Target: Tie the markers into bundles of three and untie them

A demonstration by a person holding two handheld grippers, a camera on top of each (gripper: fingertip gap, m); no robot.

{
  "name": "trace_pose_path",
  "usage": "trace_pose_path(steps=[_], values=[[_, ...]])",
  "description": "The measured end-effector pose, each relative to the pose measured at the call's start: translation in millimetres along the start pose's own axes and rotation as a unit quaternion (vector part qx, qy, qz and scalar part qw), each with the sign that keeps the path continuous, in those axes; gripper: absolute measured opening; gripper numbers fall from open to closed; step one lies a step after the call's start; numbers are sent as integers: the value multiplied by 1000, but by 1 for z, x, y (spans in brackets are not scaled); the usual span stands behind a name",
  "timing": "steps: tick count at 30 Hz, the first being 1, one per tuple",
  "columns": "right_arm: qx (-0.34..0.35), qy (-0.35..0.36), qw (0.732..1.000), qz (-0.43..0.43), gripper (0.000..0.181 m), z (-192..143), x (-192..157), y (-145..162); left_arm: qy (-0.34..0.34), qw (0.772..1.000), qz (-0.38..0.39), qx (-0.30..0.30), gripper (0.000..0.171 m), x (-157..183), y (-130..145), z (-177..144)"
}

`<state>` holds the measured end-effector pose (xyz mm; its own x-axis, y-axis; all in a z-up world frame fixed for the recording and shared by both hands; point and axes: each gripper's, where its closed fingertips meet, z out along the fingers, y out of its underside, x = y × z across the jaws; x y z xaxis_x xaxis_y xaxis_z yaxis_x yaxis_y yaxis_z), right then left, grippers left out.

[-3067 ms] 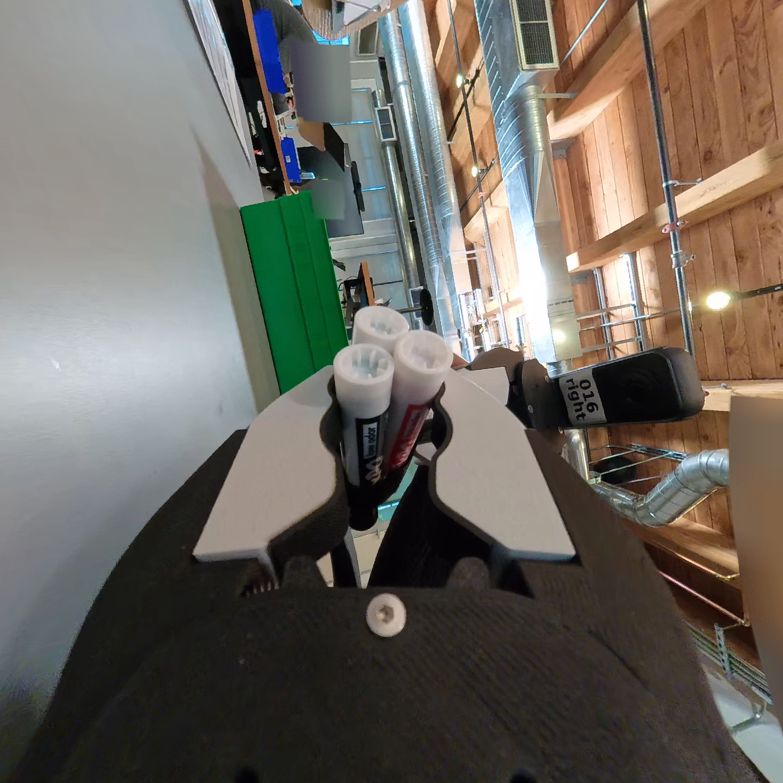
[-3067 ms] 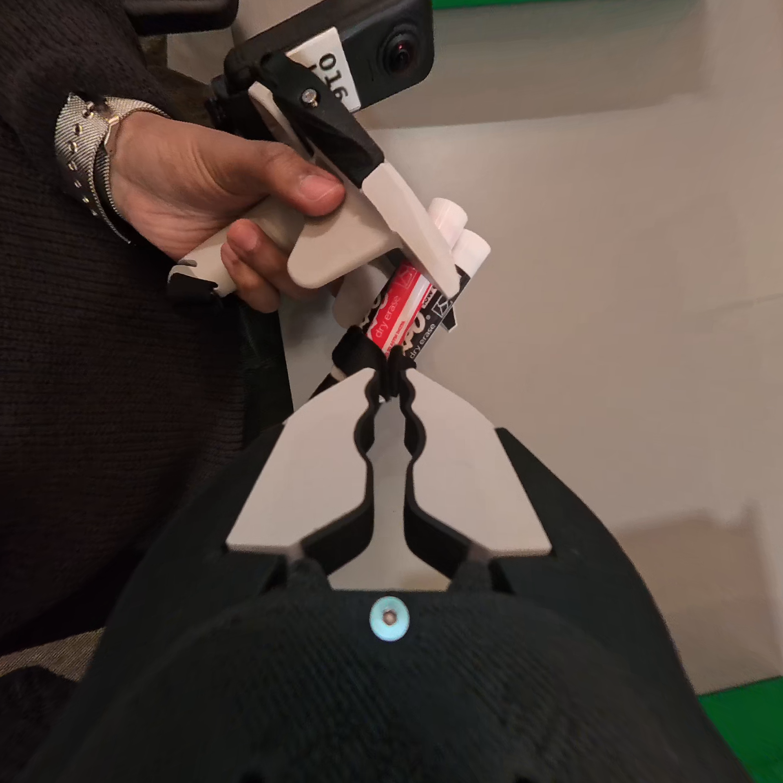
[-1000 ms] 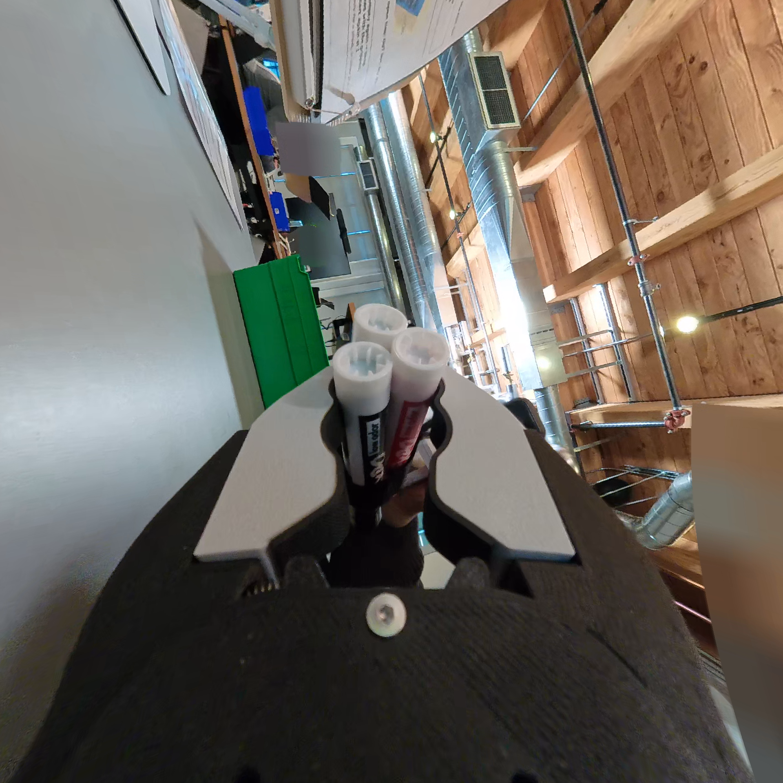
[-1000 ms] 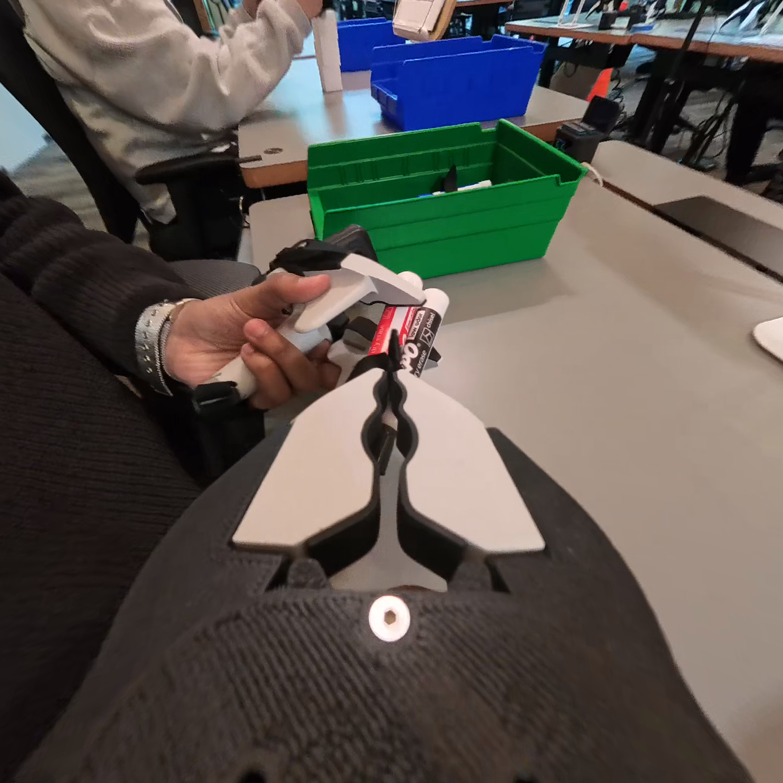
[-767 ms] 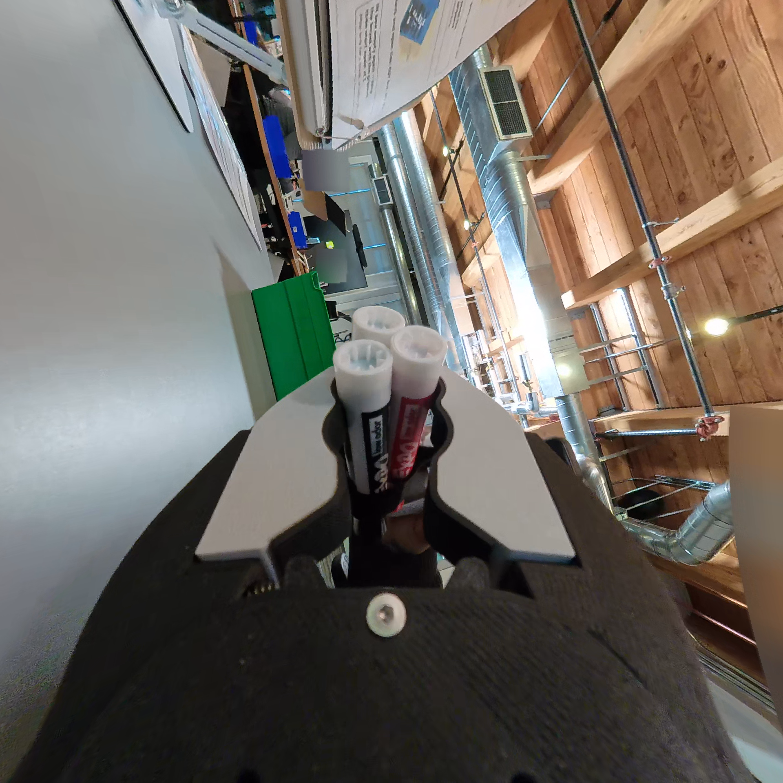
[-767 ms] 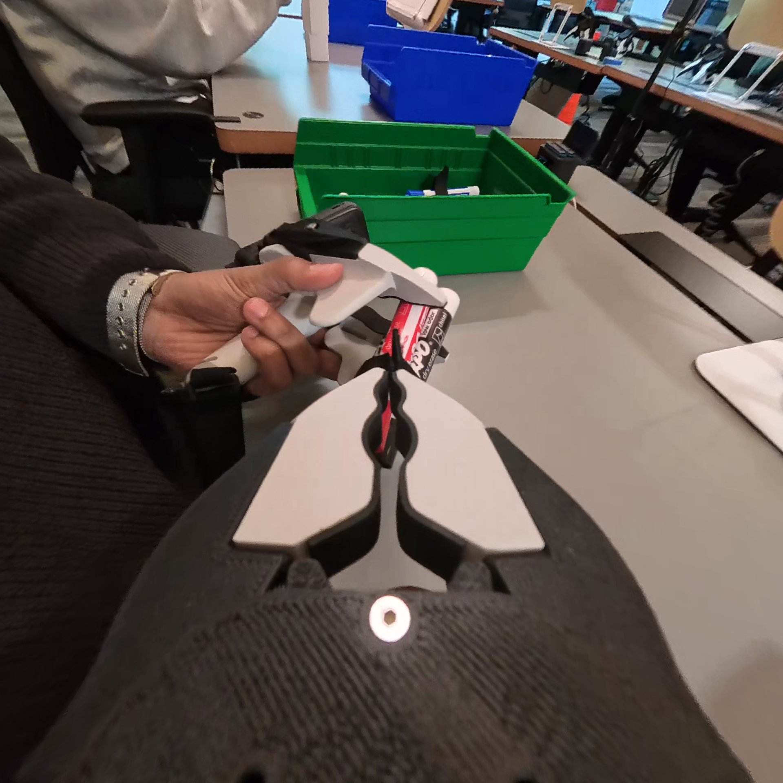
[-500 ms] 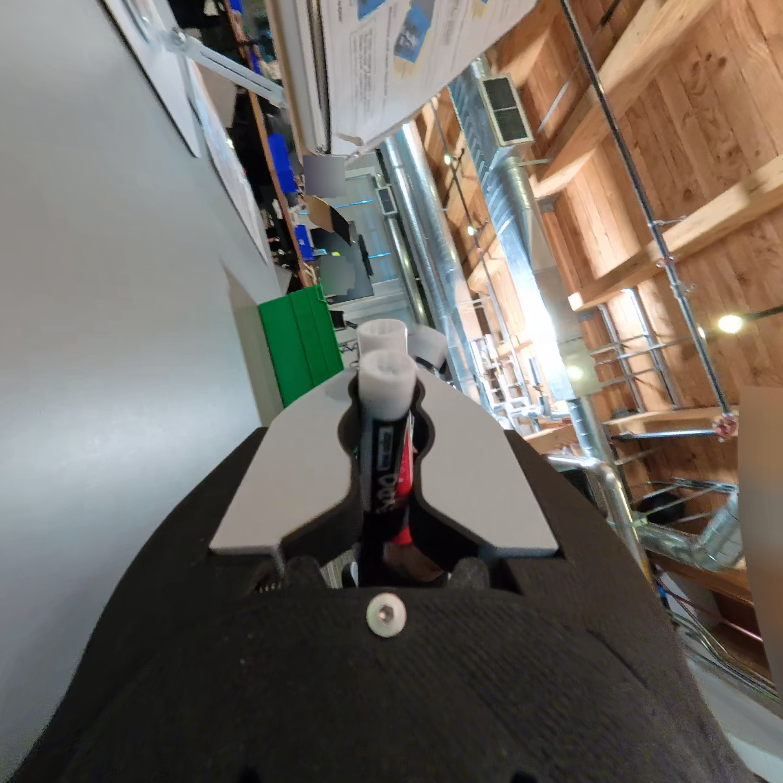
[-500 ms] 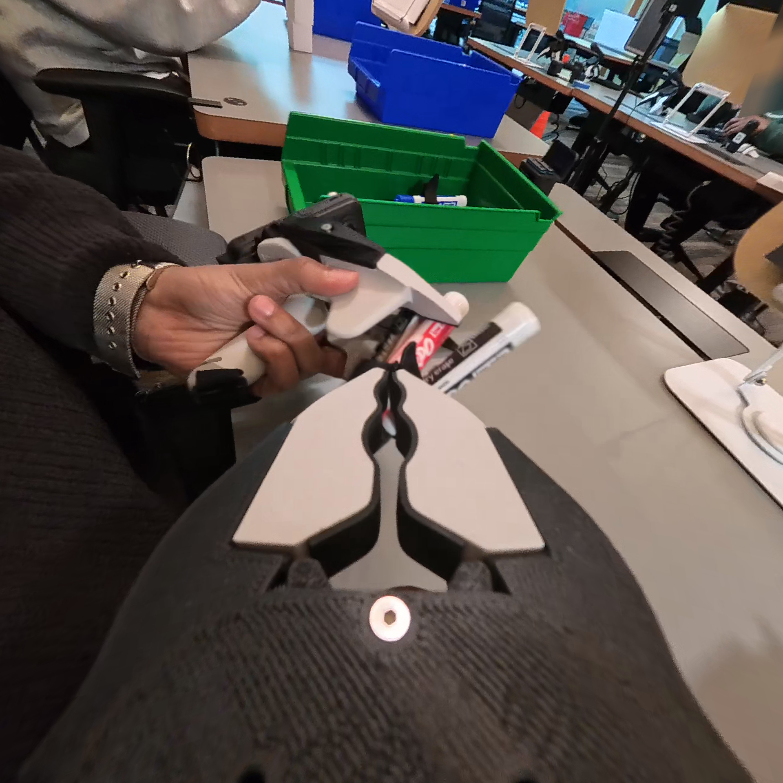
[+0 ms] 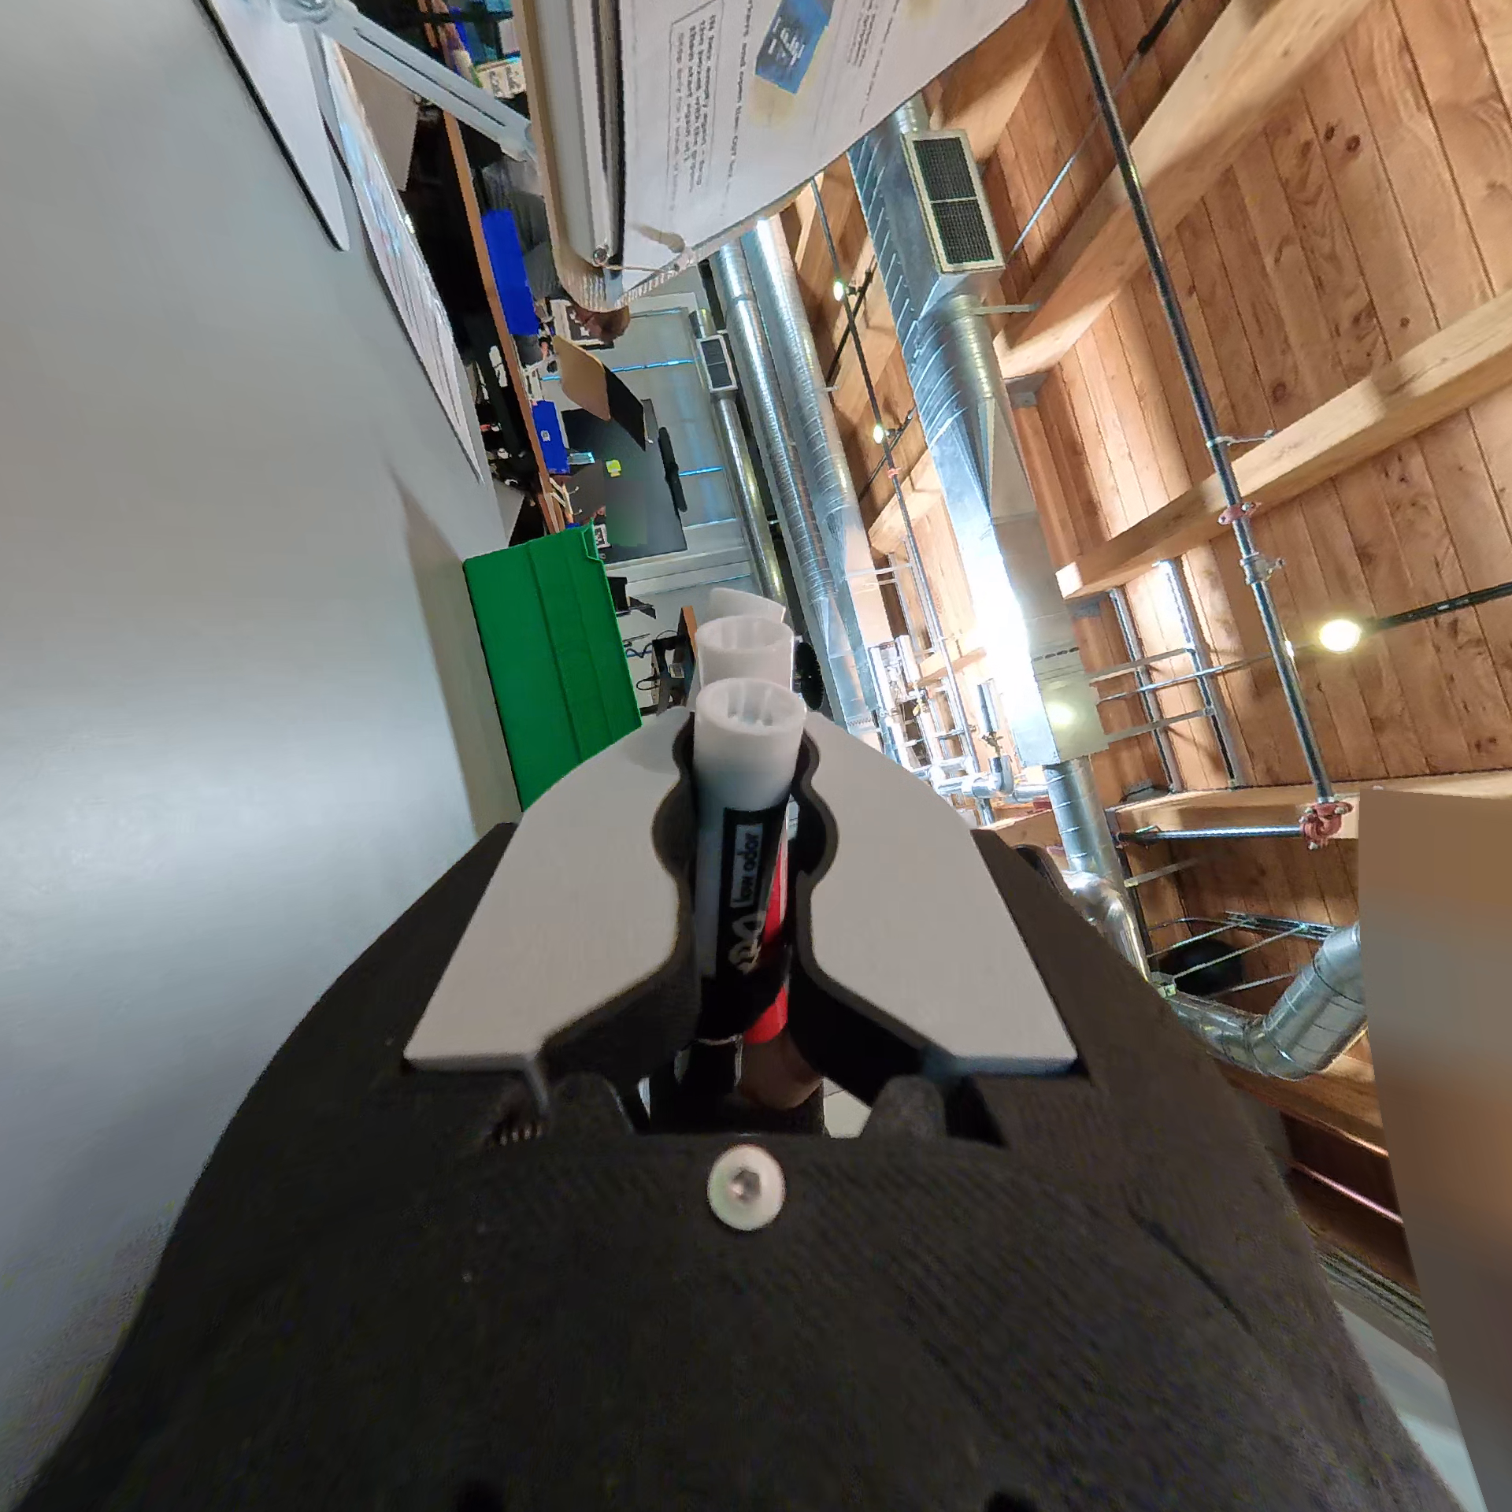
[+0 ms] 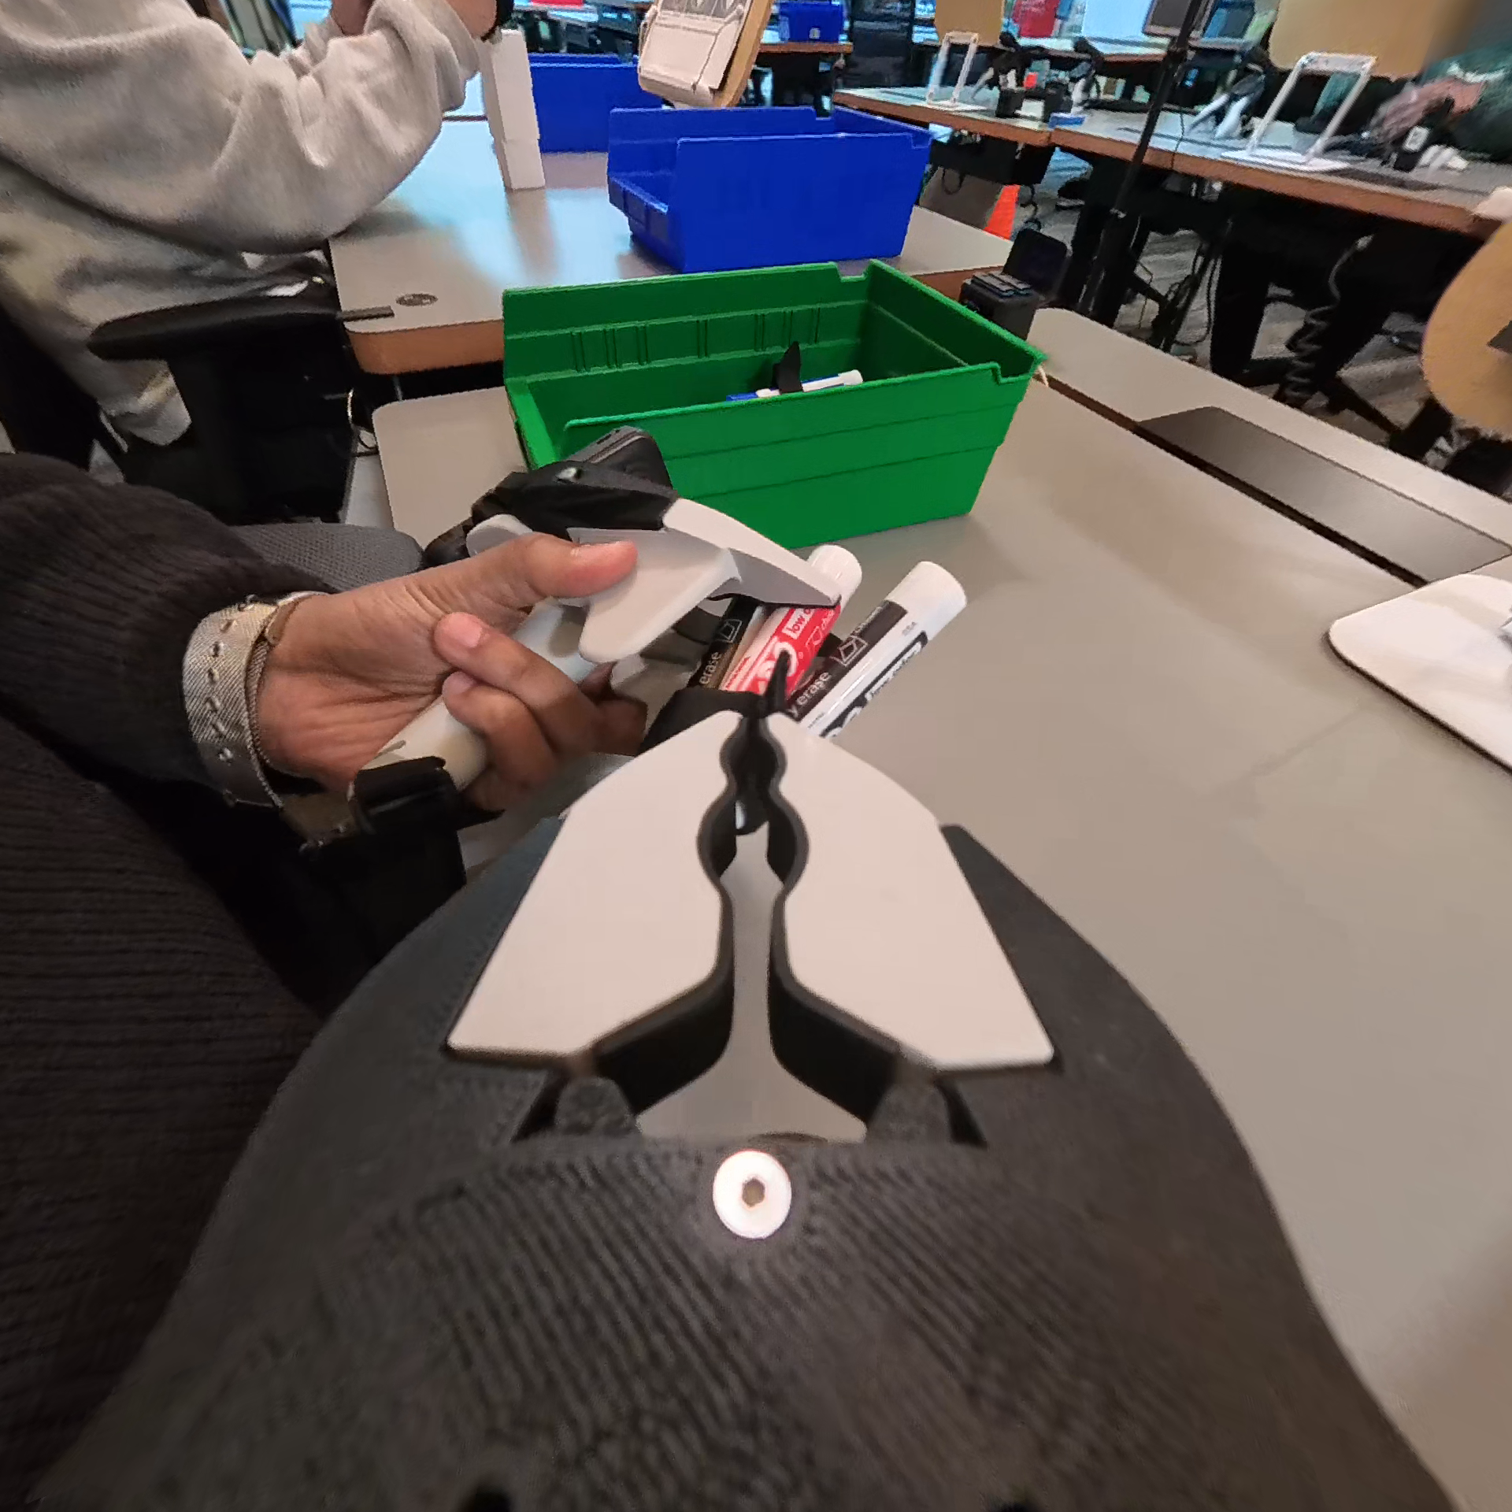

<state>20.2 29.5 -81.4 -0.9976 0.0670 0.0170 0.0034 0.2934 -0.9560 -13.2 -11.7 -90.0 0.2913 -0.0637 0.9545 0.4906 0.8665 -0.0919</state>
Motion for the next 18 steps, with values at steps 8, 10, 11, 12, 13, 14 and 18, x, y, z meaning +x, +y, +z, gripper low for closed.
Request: trace_pose_path(steps=[8, 10, 11, 12, 13, 14, 18], values=[[36, -21, 976, 215, 58, 4, 15, 2, -3, 1000, -6, 8, 19, -1, -2, -1], [55, -54, 952, 295, 64, 5, 8, 2, -4, 1000, -9, 9, 19, -2, -2, -2], [60, -70, 943, 320, 65, 6, 3, 3, -5, 1000, -8, 10, 19, -3, -2, -2], [60, -77, 936, 337, 63, 7, 0, 5, -3, 1000, -9, 8, 19, -2, -2, -1], [62, -77, 934, 344, 59, 8, -1, 6, -4, 1000, -7, 9, 19, -2, -2, -1], [62, -75, 934, 344, 57, 9, -3, 6, -5, 1000, -5, 9, 19, -3, -1, -1], [37, -60, 943, 325, 14, 15, -4, 13, -6, 1000, -10, 8, 19, -4, 2, 0]])
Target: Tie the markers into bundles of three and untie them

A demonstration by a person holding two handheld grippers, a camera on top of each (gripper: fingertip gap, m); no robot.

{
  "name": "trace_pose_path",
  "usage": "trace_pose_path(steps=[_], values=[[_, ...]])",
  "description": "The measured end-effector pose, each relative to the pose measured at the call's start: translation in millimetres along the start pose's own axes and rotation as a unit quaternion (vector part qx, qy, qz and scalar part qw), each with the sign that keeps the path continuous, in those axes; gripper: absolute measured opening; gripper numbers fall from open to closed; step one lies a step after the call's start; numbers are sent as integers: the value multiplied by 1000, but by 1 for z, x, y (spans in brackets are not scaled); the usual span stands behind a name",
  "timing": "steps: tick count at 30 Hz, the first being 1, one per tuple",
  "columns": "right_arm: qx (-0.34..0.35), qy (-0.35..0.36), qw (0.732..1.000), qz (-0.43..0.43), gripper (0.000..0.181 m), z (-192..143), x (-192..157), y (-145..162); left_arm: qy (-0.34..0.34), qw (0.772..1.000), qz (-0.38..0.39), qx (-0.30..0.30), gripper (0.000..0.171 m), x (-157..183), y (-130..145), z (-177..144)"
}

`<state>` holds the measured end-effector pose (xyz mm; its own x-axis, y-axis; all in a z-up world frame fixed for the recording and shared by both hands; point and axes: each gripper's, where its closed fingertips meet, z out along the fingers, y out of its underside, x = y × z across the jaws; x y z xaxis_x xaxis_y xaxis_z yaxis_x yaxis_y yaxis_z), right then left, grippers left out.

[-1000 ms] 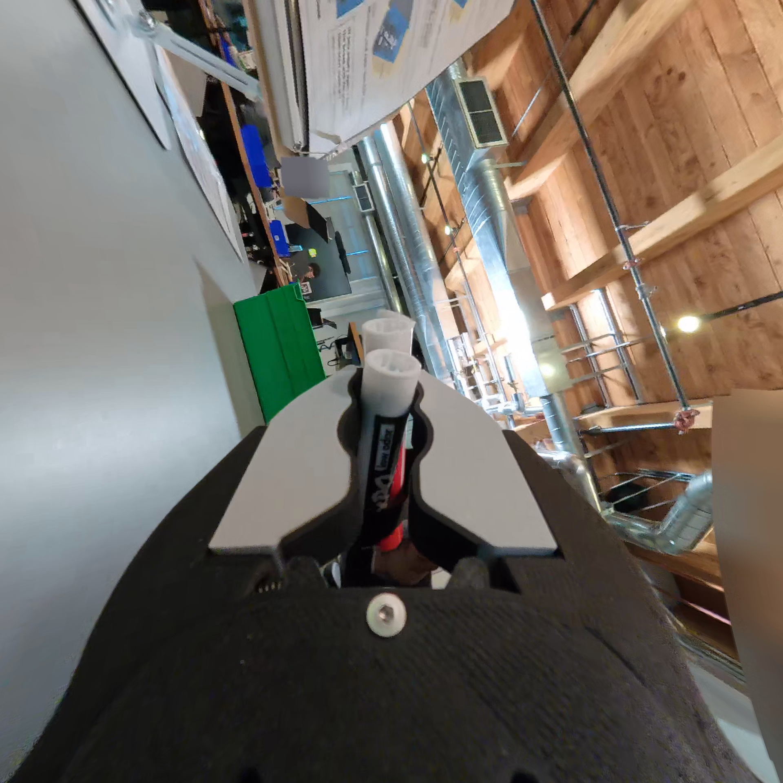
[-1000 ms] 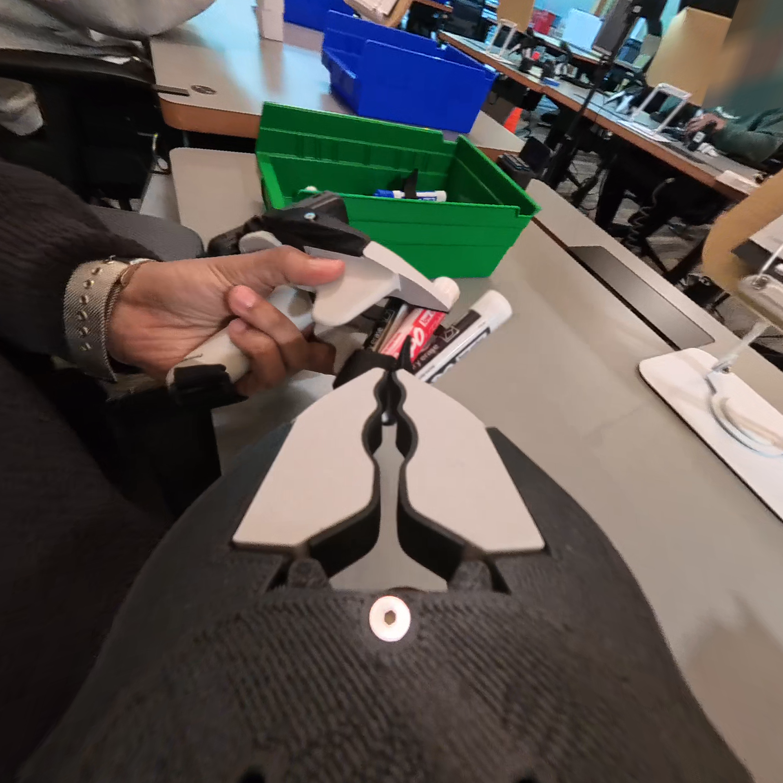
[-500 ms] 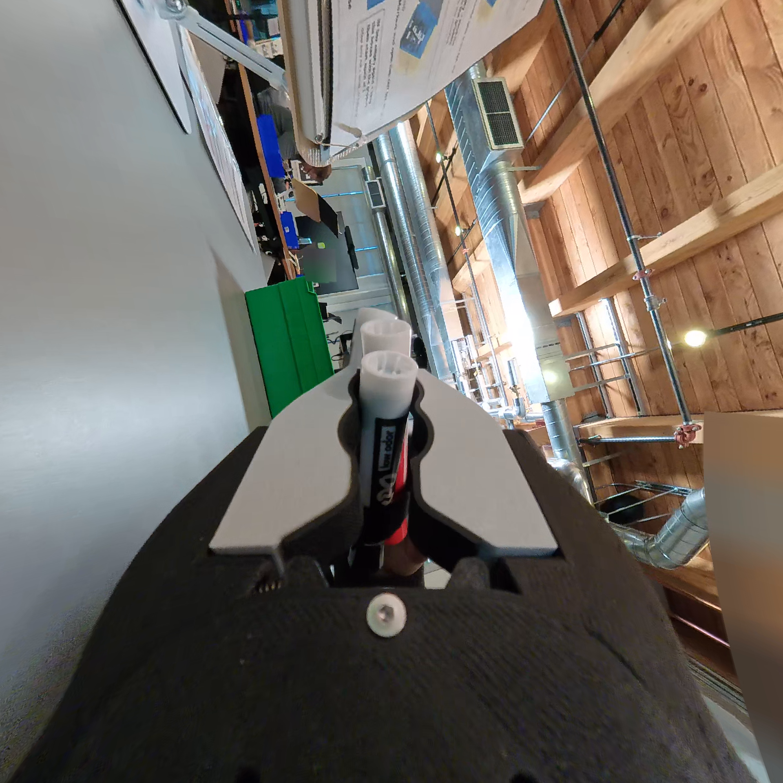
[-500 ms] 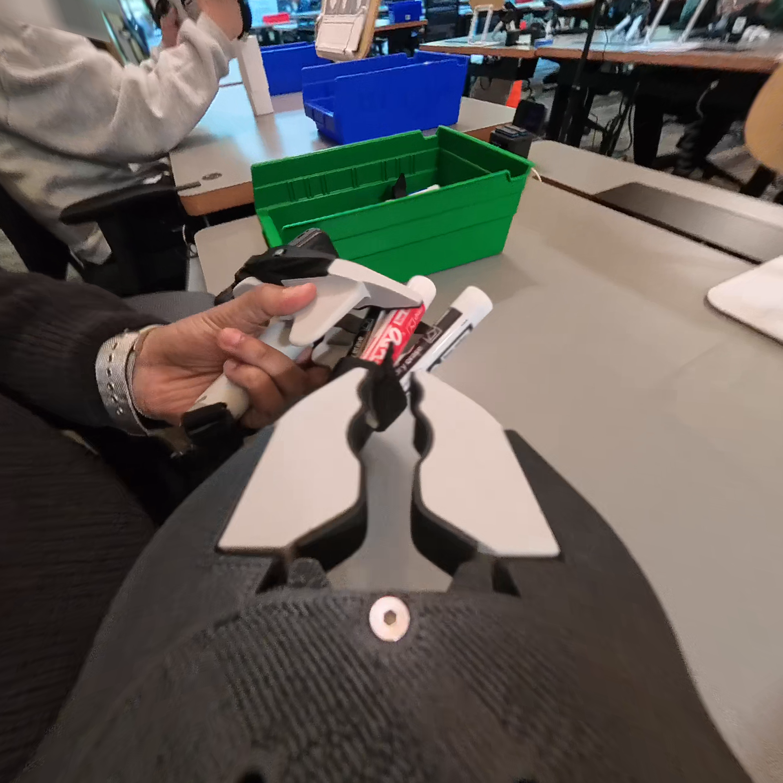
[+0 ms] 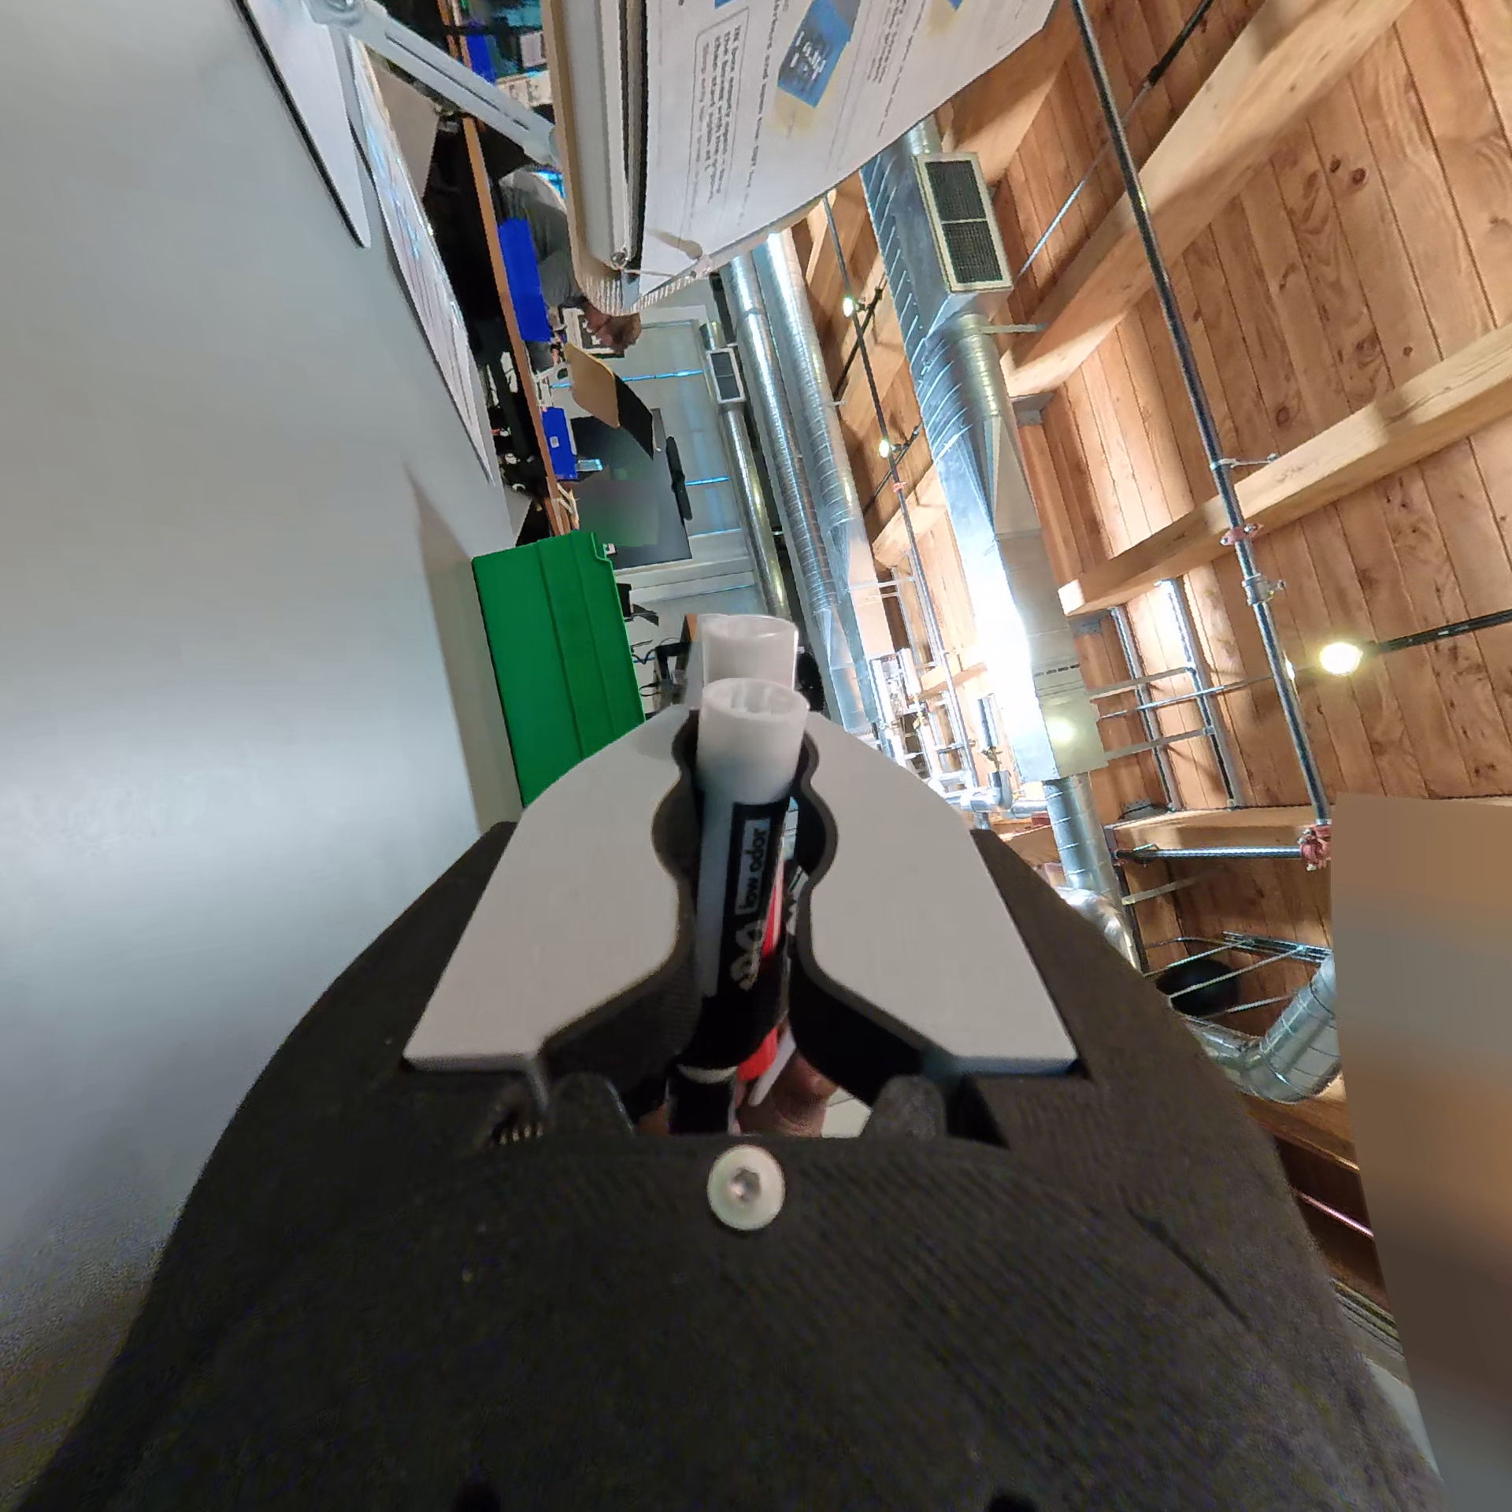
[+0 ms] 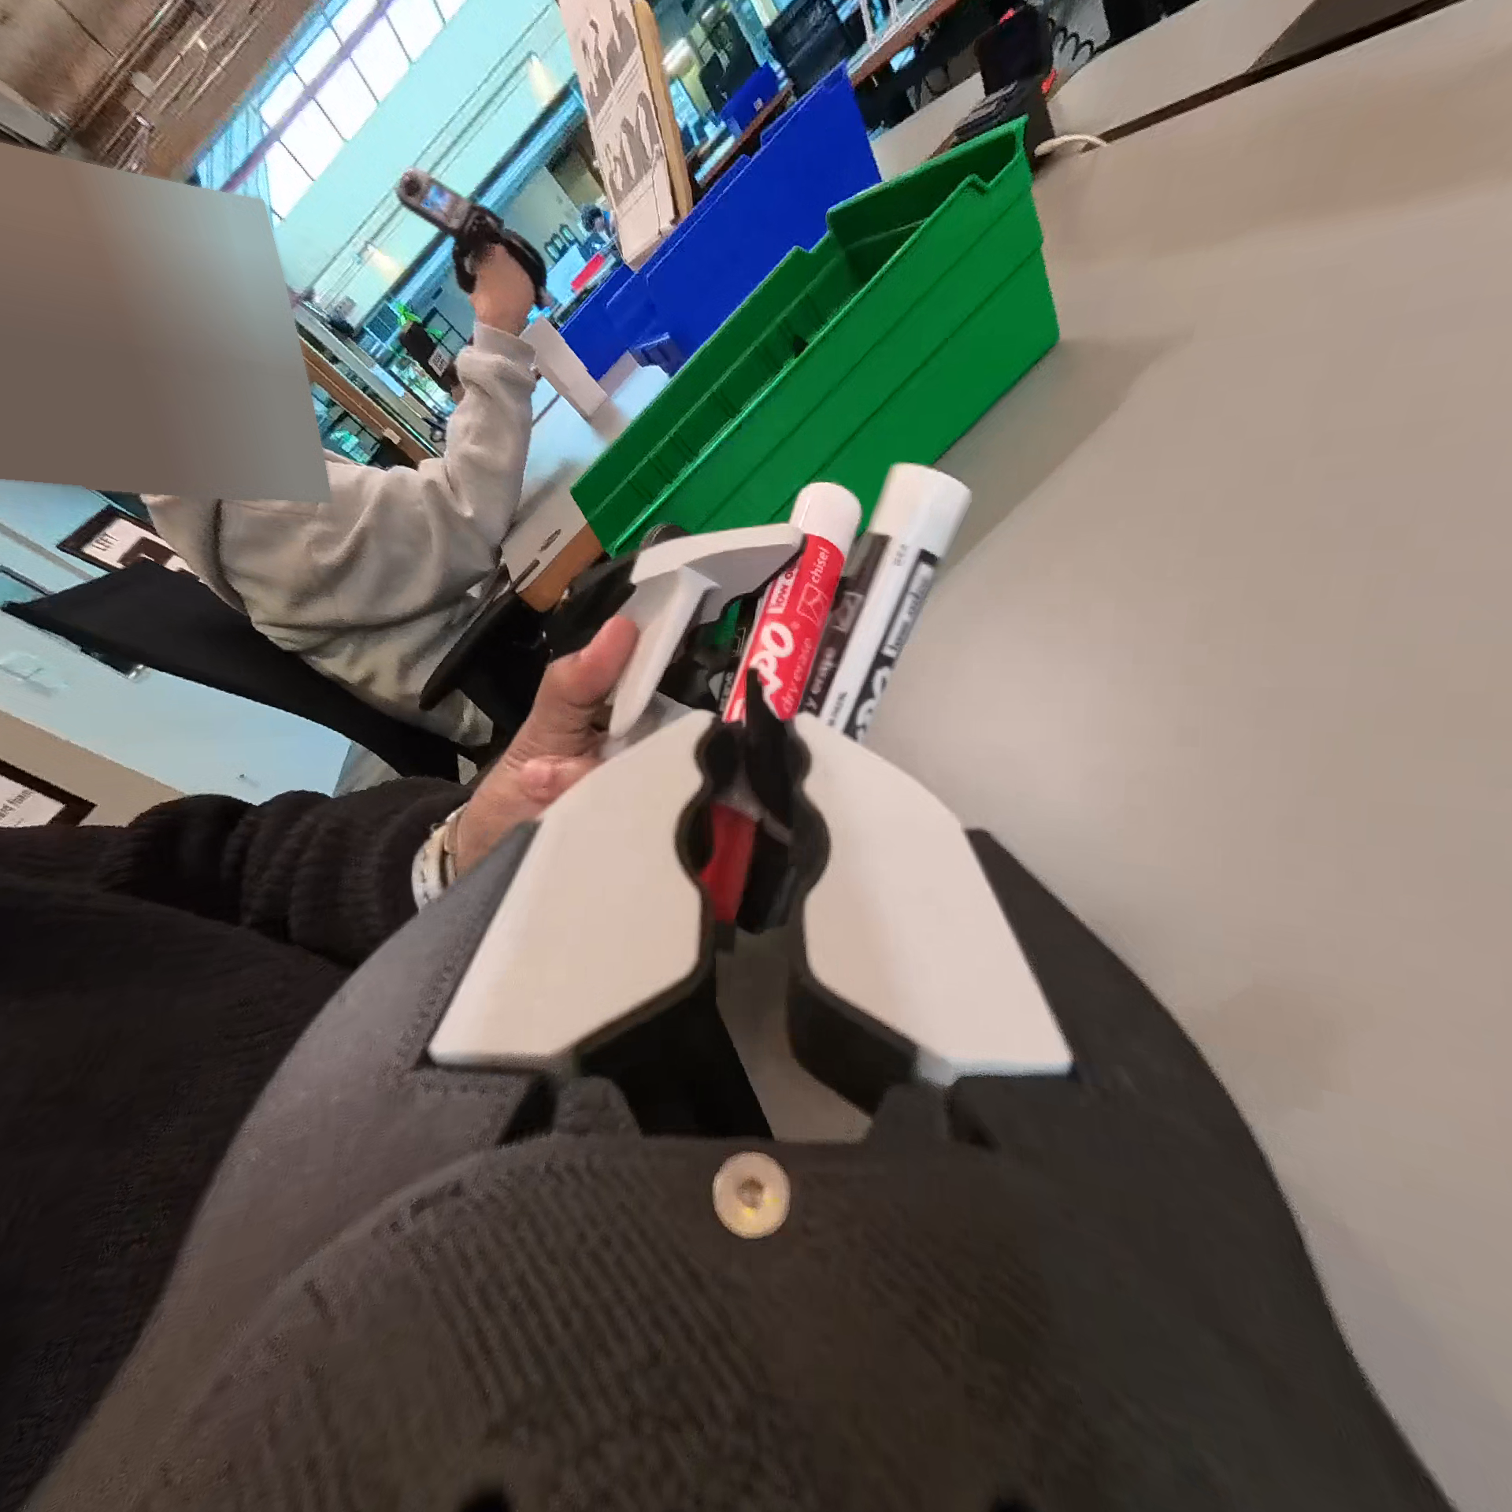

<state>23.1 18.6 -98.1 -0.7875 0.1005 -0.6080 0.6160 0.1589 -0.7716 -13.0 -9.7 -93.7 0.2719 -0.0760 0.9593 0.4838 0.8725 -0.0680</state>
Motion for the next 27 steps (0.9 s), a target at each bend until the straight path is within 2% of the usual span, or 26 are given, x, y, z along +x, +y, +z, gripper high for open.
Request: trace_pose_path(steps=[2, 7, 12, 14, 19, 22, 25, 27], values=[[3, 1, 1000, -3, 5, -2, 0, -2, 4, 1000, -3, 1, 19, 1, -1, 0], [-1, 7, 999, -33, 4, -9, -1, -8, 19, 1000, 4, -3, 19, 6, 2, 0], [0, 15, 998, -54, 4, -19, 3, -15, 35, 999, 24, -11, 48, 13, 4, 2], [3, 8, 999, -48, 4, -23, 3, -19, 39, 998, 36, -38, 61, 16, 12, 5], [-20, -66, 998, 0, 4, -26, -12, -15, 61, 987, 54, -136, 75, 23, 54, 15], [-44, -101, 994, 20, 4, -26, -21, -8, 73, 983, 61, -156, 69, 27, 64, 15], [-52, -114, 992, 22, 3, -25, -26, -6, 64, 986, 69, -137, 40, 25, 56, 13], [-49, -115, 992, 22, 4, -24, -27, -6, 66, 986, 64, -137, 37, 25, 55, 13]])
